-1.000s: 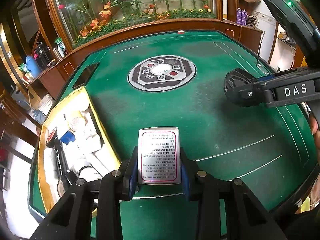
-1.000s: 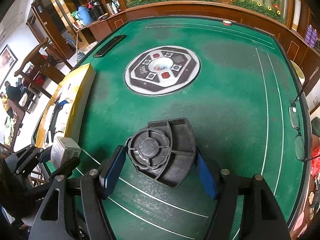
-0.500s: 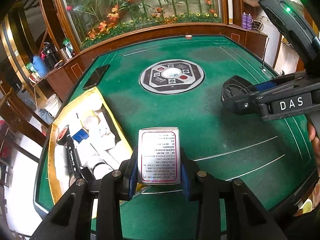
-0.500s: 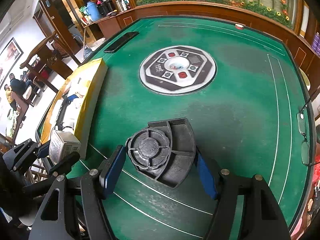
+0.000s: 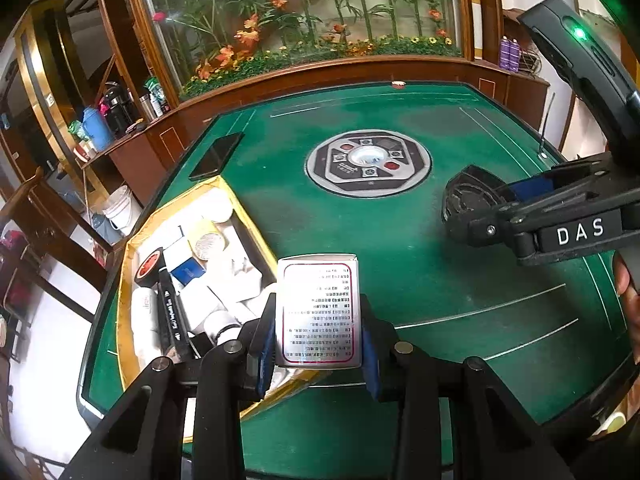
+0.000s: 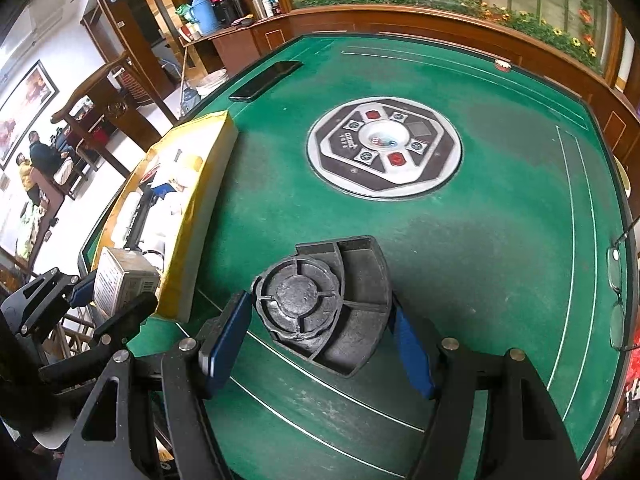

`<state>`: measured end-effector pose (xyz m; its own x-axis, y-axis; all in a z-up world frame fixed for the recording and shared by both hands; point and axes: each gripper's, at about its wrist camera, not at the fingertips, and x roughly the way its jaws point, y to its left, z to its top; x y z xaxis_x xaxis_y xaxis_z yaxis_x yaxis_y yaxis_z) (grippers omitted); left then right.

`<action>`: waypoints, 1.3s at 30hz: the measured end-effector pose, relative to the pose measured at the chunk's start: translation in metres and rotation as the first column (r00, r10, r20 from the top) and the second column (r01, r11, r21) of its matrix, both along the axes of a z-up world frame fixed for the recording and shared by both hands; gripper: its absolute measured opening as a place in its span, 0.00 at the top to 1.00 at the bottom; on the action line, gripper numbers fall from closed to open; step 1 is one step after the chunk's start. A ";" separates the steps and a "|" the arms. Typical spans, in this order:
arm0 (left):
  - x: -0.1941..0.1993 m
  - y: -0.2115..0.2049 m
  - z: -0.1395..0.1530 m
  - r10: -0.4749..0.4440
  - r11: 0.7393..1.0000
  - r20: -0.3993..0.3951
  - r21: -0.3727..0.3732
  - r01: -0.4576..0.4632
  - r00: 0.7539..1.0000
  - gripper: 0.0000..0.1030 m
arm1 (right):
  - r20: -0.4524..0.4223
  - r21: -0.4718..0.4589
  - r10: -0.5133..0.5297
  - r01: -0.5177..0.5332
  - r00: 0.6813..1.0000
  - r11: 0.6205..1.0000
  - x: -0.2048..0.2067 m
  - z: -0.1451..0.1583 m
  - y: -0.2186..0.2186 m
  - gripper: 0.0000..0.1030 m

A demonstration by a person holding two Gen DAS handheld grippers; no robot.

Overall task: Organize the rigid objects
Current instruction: 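Carry the white box and black fan cover over the white tray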

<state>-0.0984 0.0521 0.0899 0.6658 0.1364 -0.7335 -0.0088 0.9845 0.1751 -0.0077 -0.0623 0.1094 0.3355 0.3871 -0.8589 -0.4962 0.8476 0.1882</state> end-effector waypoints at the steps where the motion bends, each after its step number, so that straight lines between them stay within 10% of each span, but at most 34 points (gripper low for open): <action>1: 0.000 0.002 0.001 0.004 1.000 0.002 -0.001 -0.004 1.000 0.65 | 0.000 -0.001 0.007 -0.007 1.000 1.000 0.000 0.000 0.003 0.33; 39: -0.008 0.136 -0.014 0.233 0.964 -0.045 -0.124 -0.237 0.971 0.64 | -0.005 -0.013 0.235 -0.235 0.972 0.972 0.000 0.003 0.157 0.33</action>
